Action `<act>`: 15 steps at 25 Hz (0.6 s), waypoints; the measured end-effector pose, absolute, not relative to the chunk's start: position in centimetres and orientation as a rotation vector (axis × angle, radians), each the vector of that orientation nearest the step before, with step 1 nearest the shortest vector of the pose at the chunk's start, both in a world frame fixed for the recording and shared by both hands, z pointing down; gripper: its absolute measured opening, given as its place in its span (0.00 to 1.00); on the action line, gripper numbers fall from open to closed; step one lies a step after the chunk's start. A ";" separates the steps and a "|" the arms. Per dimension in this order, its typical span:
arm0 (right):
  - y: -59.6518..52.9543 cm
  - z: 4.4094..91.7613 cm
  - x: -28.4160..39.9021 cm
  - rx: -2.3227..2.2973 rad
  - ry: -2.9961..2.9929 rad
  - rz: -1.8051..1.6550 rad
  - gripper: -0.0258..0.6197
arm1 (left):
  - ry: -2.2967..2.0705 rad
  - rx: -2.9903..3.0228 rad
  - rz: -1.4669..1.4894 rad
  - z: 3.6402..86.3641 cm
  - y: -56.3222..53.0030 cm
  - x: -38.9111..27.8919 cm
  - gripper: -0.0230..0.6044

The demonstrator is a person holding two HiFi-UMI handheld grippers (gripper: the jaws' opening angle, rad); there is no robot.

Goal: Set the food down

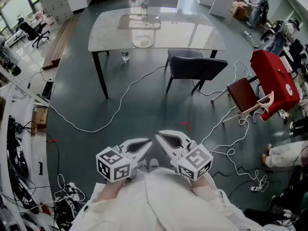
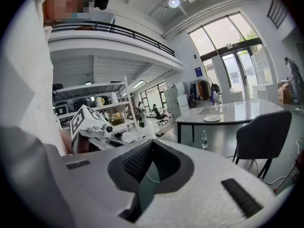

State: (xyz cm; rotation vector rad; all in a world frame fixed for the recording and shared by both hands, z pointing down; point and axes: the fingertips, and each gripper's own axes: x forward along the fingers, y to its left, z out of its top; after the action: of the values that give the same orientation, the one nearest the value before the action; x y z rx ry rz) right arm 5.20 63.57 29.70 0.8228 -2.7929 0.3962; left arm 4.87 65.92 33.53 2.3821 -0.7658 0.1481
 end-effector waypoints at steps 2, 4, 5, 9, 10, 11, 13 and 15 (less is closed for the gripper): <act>63.2 29.3 5.1 0.826 -2.796 0.377 0.04 | -0.777 2.376 0.142 33.5 65.6 4.6 0.08; 62.9 29.1 5.0 0.827 -2.800 0.364 0.04 | -0.789 2.373 0.140 33.5 65.3 4.5 0.08; 62.7 29.0 5.0 0.827 -2.802 0.361 0.04 | -0.797 2.374 0.143 33.5 65.2 4.5 0.08; 62.3 29.4 5.7 0.829 -2.800 0.383 0.04 | -0.821 2.376 0.146 33.6 64.6 4.9 0.08; 62.2 29.5 5.9 0.830 -2.799 0.389 0.04 | -0.823 2.373 0.142 33.6 64.5 5.1 0.08; 62.1 29.6 6.0 0.831 -2.798 0.392 0.04 | -0.824 2.370 0.138 33.6 64.3 5.1 0.08; 61.9 29.9 6.3 0.836 -2.790 0.401 0.04 | -0.828 2.365 0.135 33.7 64.1 5.3 0.08; 61.5 30.3 6.7 0.863 -2.775 0.430 0.04 | -0.831 2.357 0.135 34.0 63.9 5.4 0.08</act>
State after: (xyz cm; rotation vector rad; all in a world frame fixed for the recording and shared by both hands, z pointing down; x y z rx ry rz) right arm 6.75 61.50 30.31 0.8629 -2.7749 0.4303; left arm 5.40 63.90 34.00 2.3571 -0.8314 0.1351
